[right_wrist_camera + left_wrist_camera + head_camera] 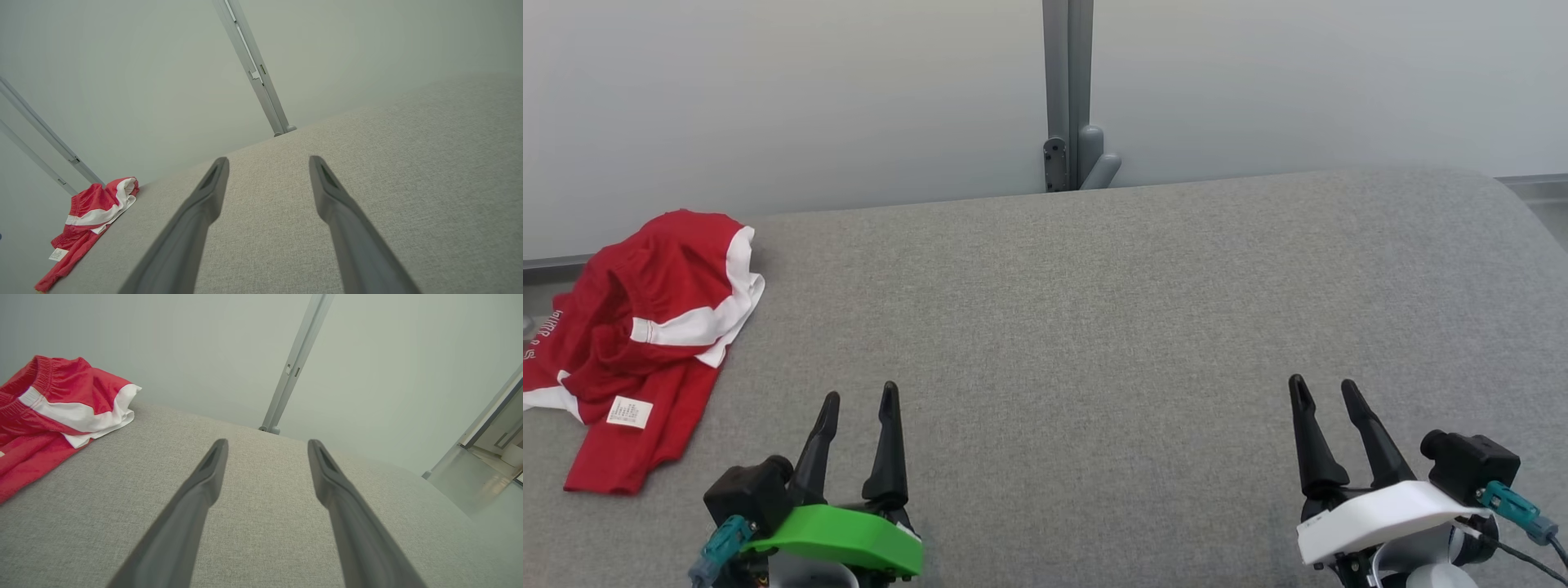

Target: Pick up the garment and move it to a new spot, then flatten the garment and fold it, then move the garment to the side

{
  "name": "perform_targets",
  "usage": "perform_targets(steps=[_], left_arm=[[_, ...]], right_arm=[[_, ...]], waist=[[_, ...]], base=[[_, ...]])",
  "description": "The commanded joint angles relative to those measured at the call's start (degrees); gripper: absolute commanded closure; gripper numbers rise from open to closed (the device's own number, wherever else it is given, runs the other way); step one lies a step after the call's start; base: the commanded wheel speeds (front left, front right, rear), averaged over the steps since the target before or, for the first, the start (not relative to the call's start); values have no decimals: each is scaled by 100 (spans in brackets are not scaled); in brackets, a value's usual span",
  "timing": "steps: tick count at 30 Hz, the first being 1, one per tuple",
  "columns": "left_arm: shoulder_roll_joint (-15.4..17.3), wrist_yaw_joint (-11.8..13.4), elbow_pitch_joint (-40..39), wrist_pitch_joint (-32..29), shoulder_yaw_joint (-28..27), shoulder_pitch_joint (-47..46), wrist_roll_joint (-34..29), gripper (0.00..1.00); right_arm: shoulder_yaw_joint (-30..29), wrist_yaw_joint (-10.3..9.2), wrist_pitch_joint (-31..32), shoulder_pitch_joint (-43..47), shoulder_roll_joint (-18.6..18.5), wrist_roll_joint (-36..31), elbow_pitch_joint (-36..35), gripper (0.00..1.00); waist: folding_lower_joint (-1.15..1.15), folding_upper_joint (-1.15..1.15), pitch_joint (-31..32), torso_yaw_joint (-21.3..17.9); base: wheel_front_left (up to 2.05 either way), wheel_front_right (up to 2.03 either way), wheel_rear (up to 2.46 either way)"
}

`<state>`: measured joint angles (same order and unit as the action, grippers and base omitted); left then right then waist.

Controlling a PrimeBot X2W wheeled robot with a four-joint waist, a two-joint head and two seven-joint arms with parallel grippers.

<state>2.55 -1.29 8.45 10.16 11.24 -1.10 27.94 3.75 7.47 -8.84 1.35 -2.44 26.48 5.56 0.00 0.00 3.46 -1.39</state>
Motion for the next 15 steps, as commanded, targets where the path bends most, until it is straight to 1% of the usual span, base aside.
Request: perform_targets(steps=[1,8,15], left_arm=[[36,20,-73,48,30,18,-175,0],[38,45,-97,123,95,52,-495,0],[40,136,-109,198,129,104,-772,0]], right_arm=[[32,3,-68,31,-35,-179,-87,0],[104,2,-156,46,-38,-500,-138,0],[190,2,-260,78,-43,-874,-177,0]], waist=[[0,0,5,1],[0,0,11,-1],[0,0,11,5]], base=[[0,0,0],[0,0,0],[0,0,0]])
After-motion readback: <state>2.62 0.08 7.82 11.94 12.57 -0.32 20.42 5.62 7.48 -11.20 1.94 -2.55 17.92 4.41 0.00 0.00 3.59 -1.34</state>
